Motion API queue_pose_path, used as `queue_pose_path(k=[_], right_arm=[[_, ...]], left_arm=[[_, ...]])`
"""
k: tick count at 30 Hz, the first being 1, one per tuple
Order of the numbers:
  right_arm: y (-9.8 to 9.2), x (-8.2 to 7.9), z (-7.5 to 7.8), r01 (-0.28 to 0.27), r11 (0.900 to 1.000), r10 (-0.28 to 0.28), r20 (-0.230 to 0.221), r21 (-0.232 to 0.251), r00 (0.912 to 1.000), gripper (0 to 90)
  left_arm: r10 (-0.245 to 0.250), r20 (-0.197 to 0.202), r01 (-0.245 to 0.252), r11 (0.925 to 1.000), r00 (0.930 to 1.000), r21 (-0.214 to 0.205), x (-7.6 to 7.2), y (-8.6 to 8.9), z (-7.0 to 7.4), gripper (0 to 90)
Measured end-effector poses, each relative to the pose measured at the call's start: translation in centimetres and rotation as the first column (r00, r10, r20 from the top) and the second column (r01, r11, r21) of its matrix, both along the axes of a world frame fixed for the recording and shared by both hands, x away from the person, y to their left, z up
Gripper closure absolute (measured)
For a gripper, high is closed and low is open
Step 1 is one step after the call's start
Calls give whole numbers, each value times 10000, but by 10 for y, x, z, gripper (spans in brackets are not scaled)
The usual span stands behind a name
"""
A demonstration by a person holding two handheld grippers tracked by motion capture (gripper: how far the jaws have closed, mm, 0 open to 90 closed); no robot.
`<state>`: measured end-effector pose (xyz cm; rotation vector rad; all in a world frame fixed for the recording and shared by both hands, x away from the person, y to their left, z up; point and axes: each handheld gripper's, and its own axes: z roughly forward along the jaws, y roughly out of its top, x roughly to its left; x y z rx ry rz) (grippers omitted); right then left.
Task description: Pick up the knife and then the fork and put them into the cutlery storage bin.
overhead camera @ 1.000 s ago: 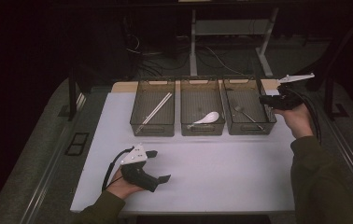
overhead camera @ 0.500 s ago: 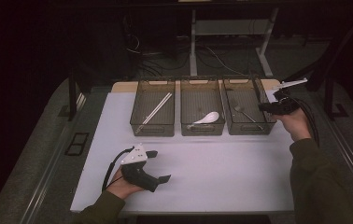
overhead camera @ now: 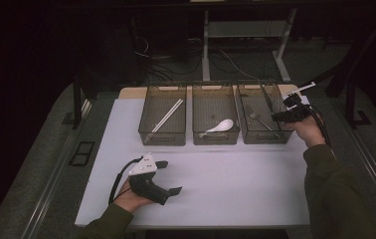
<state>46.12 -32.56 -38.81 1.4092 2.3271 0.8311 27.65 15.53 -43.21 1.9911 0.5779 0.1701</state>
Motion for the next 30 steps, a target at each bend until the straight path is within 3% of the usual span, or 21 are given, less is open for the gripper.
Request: queue_pose_path(k=[8,13,23,28,30], right_arm=[[18,10,-5,-72,9954,17,-569,-960,9984,796],[21,12,-8,-109,9945,39,-664,-1046,9978,785],[15,8,0,-41,9993,26,-390,-360,9992,709],[11,4,3,-149,9979,165,-240,626,9996,616],[11,0,4,-209,9966,218,-99,797,9997,565]], left_arm=[[-7,-5,7,10000,10000,-34,0,0,0,0],[-33,27,33,10000,10000,-52,-1,0,1,0],[-29,44,29,10000,10000,14,-1,0,1,0],[-19,47,19,10000,10000,16,-1,-1,1,0],[-23,42,23,10000,10000,30,-1,-1,1,0]])
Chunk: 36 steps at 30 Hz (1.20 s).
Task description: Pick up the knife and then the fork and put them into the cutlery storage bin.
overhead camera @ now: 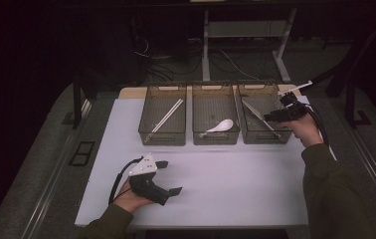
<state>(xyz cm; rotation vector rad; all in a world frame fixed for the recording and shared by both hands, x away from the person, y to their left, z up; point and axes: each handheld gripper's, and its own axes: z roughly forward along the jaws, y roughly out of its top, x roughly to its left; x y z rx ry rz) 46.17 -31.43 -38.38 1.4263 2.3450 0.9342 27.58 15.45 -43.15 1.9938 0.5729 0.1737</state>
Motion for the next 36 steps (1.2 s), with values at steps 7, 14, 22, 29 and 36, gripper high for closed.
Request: queue_pose_path(k=[7,14,22,29,36], right_arm=[[-2,-10,4,-131,9986,108,444,517,9990,445],[-4,-23,5,-155,9953,72,861,959,9963,371],[-7,-37,3,-285,9929,139,1256,1152,9920,350],[-9,-53,2,-391,9862,122,1647,1610,9863,320],[-4,-71,0,-621,9823,253,2033,1765,9788,277]], left_arm=[[-17,-7,17,10000,10000,54,0,0,0,0],[-4,-33,4,9999,10000,102,0,-1,-1,0],[32,-30,-31,9999,10000,114,0,-1,-1,0],[17,-24,-17,9999,10000,110,-1,-1,-1,0],[42,-34,-41,9999,10000,122,-1,-1,-1,0]])
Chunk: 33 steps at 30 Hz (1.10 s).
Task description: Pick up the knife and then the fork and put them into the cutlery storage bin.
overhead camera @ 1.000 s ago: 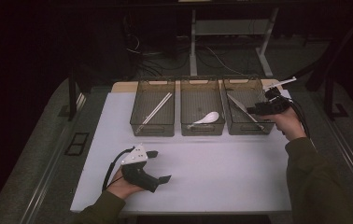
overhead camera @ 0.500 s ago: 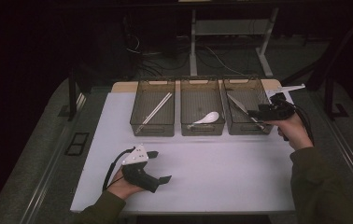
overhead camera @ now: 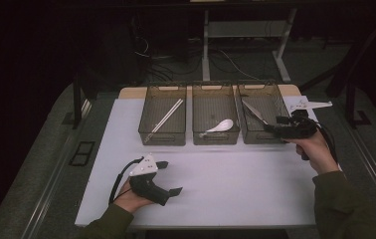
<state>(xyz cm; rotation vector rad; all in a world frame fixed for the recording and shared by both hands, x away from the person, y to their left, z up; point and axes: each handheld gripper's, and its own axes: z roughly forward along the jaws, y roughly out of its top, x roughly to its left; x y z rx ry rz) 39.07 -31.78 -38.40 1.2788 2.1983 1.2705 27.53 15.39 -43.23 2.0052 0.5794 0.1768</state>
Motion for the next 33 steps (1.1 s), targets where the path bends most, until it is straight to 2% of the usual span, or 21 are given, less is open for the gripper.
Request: queue_pose_path(k=[5,11,17,25,33], right_arm=[[8,-13,-7,-147,9993,151,120,-336,9998,256],[14,-28,-12,-325,9980,351,489,-540,9982,214],[17,-43,-11,-637,9974,663,790,-352,9947,201],[20,-61,-16,-792,9966,811,1042,-219,9913,189],[21,-80,-28,-1090,9937,1111,992,-265,9888,176]], left_arm=[[14,11,-14,10000,10000,-8,0,0,0,0],[6,16,-6,10000,10000,2,0,0,0,0],[9,35,-9,10000,10000,-2,0,1,0,0],[24,51,-23,10000,10000,-59,0,1,1,0],[-22,89,22,10000,10000,-37,-1,1,1,0]])
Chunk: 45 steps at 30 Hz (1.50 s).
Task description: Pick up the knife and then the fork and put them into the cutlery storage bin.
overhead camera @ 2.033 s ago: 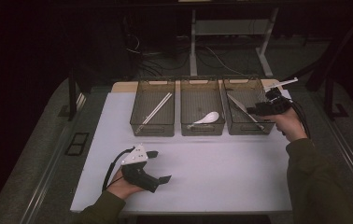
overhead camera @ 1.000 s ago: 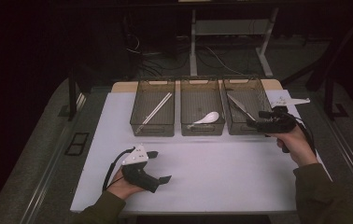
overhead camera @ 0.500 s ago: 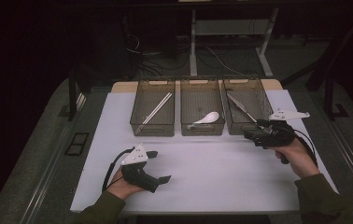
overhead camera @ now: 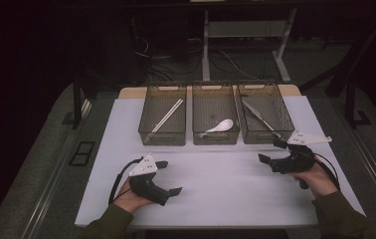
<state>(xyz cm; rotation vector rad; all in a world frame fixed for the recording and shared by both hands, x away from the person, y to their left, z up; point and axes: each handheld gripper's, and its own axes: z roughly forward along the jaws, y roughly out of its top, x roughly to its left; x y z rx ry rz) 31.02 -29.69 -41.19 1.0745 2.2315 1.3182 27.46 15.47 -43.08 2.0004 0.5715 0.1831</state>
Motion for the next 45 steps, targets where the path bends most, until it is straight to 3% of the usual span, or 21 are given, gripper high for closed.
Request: queue_pose_path(k=[28,35,45], right_arm=[[0,-45,-22,-459,9989,459,-25,114,9989,159],[1,-51,-25,-648,9979,647,86,70,9979,159],[-3,-57,-28,-632,9979,634,-107,157,9979,152]], left_arm=[[46,8,-46,10000,10000,32,0,1,1,0],[52,37,-52,10000,10000,22,0,1,1,0],[60,40,-60,10000,10000,10,0,1,1,0]])
